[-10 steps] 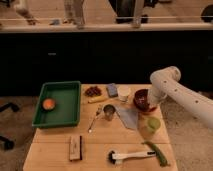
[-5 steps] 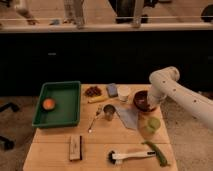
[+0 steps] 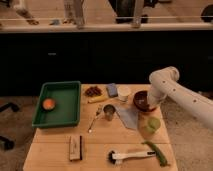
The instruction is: Stack bowls on top of each other
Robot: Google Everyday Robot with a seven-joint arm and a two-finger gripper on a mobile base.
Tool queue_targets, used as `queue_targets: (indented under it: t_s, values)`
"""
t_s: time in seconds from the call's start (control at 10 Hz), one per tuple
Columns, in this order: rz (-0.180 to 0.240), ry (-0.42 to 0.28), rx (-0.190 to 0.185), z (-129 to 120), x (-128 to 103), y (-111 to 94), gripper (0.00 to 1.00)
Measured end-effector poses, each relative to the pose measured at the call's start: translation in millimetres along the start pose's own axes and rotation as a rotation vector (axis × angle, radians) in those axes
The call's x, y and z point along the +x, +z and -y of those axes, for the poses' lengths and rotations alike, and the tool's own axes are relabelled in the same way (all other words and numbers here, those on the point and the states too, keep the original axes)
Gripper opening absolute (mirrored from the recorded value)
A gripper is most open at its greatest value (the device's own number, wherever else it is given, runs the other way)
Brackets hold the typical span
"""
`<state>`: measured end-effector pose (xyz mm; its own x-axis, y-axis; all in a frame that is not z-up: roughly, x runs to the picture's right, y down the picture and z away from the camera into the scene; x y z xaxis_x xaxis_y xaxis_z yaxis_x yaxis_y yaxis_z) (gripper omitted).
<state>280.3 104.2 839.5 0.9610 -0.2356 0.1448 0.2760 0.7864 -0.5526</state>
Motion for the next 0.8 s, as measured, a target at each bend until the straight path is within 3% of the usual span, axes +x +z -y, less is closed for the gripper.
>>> queue_targets:
  t_s: [0.2,0.8]
  values:
    - [-0.001,0.0,0.001,0.2,0.1,0.0,0.8]
    - [-0.002,0.0,0.001,0.2,0.5,-0.1,0.8]
